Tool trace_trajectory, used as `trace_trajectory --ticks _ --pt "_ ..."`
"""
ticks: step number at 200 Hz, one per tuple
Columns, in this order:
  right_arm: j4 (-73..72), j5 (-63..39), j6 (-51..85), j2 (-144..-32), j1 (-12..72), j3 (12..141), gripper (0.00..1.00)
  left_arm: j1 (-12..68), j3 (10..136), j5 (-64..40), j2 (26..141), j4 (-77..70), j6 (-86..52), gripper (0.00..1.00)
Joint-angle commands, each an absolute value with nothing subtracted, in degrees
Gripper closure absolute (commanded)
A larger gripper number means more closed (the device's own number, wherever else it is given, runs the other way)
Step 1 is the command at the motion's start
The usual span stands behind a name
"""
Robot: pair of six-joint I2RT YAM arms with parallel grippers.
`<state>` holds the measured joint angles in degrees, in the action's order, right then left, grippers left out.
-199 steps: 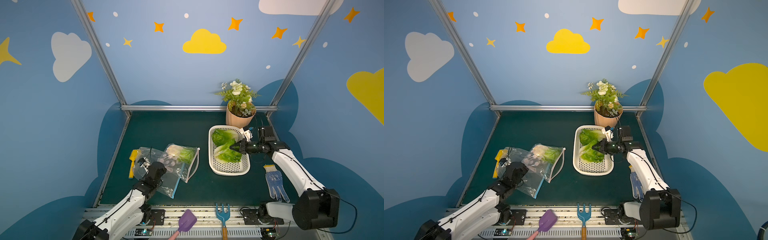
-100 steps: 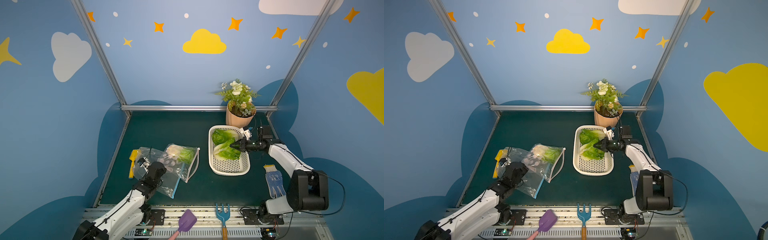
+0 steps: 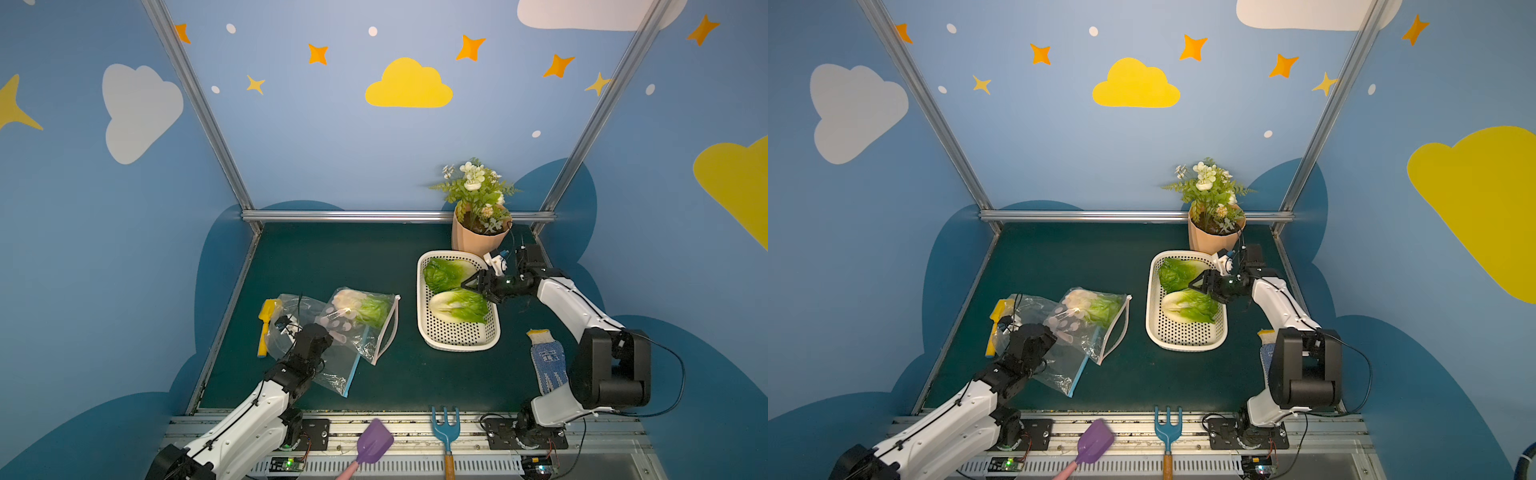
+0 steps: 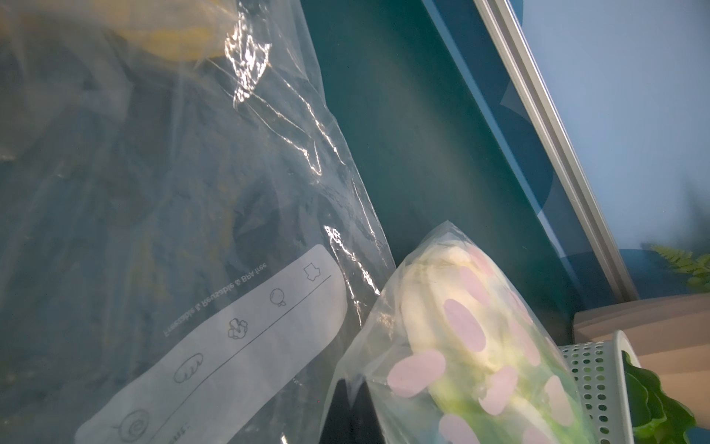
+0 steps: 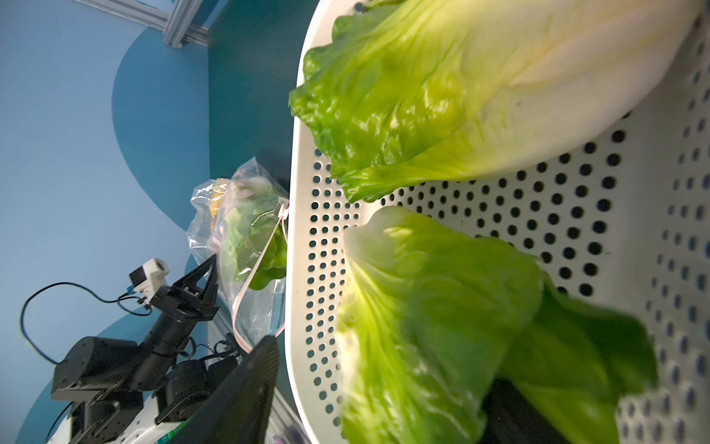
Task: Open the zip-top bag and take out the chinese cabbages
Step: Place the Chinese cabbage in the basket, then pick up the Chinese cabbage from the zipper food storage bag.
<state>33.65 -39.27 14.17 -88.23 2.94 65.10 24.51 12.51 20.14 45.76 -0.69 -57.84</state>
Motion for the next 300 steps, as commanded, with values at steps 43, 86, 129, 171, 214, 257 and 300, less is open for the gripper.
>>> trace_trajectory --ticks 43,86,129,171,214,257,300 --pt "48.43 -22.23 9.64 -81.30 4.66 73.09 0.27 24.43 12.62 20.04 44.75 -0.70 -57.57 0.96" --pt "45.65 -21.97 13.76 -71.80 12.23 70.14 0.34 24.37 12.70 19.26 43.70 0.41 -57.22 0.96" --pt "26.71 -29.74 24.17 -65.72 25.40 58.05 0.84 24.39 12.18 18.65 42.73 0.70 -57.81 0.96" --pt "15.31 -31.27 29.57 -71.89 34.19 52.33 0.94 24.37 11.83 18.29 41.77 1.31 -57.92 0.96" --pt "9.26 -31.89 27.98 -84.34 38.68 54.39 0.99 24.35 11.23 18.50 40.19 2.36 -58.18 0.96" --pt "8.12 -34.32 26.63 -94.38 39.86 59.61 1.00 24.26 11.38 18.93 39.16 3.51 -58.33 0.96" --pt "6.08 -37.05 27.83 -101.69 41.15 63.64 0.87 24.27 11.42 19.13 40.01 2.99 -58.86 0.96"
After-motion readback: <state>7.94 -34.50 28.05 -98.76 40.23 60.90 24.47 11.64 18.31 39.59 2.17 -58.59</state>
